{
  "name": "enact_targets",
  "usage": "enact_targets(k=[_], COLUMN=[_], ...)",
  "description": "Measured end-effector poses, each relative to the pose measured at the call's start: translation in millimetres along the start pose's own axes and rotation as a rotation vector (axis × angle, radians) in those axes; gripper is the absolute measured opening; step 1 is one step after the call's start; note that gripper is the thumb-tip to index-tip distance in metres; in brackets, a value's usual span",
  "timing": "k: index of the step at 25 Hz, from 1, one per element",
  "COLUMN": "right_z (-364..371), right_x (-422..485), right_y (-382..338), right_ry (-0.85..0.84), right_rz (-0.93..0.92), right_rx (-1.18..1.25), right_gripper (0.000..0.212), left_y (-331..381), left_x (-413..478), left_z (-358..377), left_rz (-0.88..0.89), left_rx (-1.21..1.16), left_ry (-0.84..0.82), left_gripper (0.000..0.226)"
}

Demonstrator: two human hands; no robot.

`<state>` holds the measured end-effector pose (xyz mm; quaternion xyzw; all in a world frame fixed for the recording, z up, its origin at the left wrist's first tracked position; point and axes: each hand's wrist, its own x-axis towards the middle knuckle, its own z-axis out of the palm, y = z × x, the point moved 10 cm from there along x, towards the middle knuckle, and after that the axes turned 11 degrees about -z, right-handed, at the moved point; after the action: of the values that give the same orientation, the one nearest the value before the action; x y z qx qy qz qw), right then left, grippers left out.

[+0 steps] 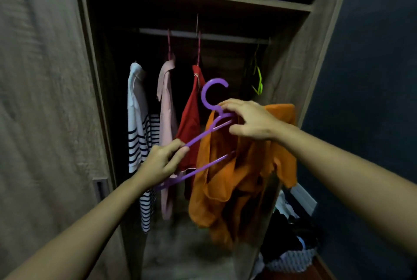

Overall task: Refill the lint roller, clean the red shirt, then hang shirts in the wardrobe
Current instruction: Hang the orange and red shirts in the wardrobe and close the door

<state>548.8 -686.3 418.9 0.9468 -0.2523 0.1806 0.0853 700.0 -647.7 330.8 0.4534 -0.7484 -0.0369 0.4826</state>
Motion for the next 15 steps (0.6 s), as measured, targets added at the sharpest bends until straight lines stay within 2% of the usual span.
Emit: enact_targets(k=[2, 3, 4, 6, 8, 9, 10, 11, 14, 15], right_z=[-20.3, -23.8, -23.6, -21.6, -24.0, -28.7, -35.4, -41.4, -53.8, -55.5], right_x=[-9.3, -16.0, -20.9, -23.7, -21.1, -19.9, -18.7, -17.1, -12.6, -12.1], right_y=[-16.6, -21.3, -24.1, -30.2, -34.4, -37.2, -41.5, -46.9, -64.5, -68.8], right_ry=[0.107, 0.143, 0.166, 0.216, 0.264, 0.296, 0.334, 0.366, 0.411, 0.411], right_rz=[-0.148, -0.201, -0.221, -0.204, -0.156, -0.141, -0.138, -0.139, -0.171, -0.181], right_rx=[-0.345, -0.41, -0.426, -0.404, -0.362, -0.343, -0.33, -0.323, -0.332, -0.33], right_gripper=[0.048, 0.052, 0.057, 0.06, 0.061, 0.06, 0.056, 0.051, 0.039, 0.038], left_y=[1.1, 4.0, 7.9, 21.9, 48.9, 63.7, 72.0, 68.4, 23.4, 16.5], left_x=[-6.1, -8.7, -10.7, -17.1, -37.4, -52.8, -66.5, -73.5, -76.4, -75.9], left_z=[-11.9, -16.1, -20.8, -36.8, -40.0, -27.5, -8.0, 13.4, 60.3, 72.3], left_rz=[0.001, 0.019, 0.037, 0.043, 0.128, 0.22, 0.267, 0.221, -0.17, -0.194], left_rx=[-0.037, 0.027, 0.144, 0.396, 0.415, 0.383, 0.363, 0.352, 0.27, 0.25], left_ry=[0.03, 0.046, 0.086, 0.303, 0.475, 0.462, 0.377, 0.233, -0.204, -0.319], left_gripper=[0.026, 0.031, 0.034, 0.027, 0.022, 0.022, 0.025, 0.033, 0.056, 0.058])
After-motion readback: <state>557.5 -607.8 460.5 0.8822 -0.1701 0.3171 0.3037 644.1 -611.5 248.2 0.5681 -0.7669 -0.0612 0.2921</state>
